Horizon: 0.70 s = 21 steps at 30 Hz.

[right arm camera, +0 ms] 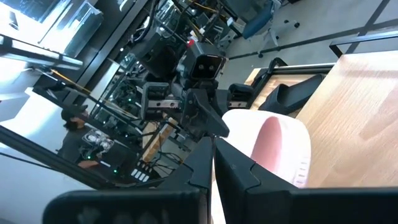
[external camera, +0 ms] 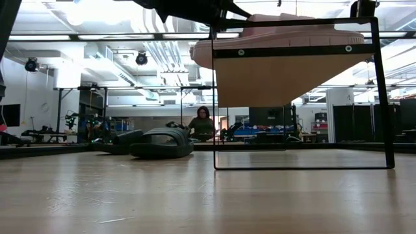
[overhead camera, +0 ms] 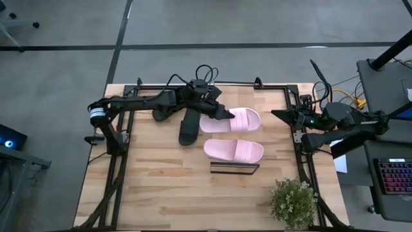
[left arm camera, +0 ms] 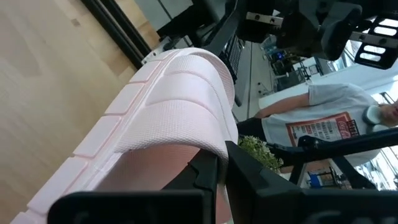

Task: Pick and place slides into the shelf
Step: Put the light pink slipper on the shelf

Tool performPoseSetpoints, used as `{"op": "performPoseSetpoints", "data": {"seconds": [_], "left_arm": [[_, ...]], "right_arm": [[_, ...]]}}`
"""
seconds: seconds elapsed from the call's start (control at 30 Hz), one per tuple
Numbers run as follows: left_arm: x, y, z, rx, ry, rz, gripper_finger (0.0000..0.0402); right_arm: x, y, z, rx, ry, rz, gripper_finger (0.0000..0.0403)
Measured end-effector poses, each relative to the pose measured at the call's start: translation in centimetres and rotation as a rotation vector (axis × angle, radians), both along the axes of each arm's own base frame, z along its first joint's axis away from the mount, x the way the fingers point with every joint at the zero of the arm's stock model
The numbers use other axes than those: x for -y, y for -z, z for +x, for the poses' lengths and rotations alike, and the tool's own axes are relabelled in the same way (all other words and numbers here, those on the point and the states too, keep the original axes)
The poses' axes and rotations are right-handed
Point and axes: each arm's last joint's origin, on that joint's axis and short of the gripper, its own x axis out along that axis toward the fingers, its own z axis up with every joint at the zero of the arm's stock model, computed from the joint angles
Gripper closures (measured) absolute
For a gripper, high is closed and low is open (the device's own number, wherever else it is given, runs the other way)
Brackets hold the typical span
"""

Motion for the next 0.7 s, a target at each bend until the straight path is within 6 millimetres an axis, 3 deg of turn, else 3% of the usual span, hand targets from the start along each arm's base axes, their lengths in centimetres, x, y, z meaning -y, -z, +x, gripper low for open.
{"op": "performPoseSetpoints", "data": {"seconds": [0.37, 0.7], "left_arm": [[0.2, 0.0, 0.1, -0.001, -0.042, 0.016, 0.0401], [0.8, 2.4, 2.5, 0.024, 0.022, -0.045, 0.0401]], "right_arm": [[-0.1, 0.0, 0.3, -0.004, 0.0, -0.001, 0.0394], [-0.1, -0.6, 0.3, 0.05, 0.001, -0.027, 0.0394]]}}
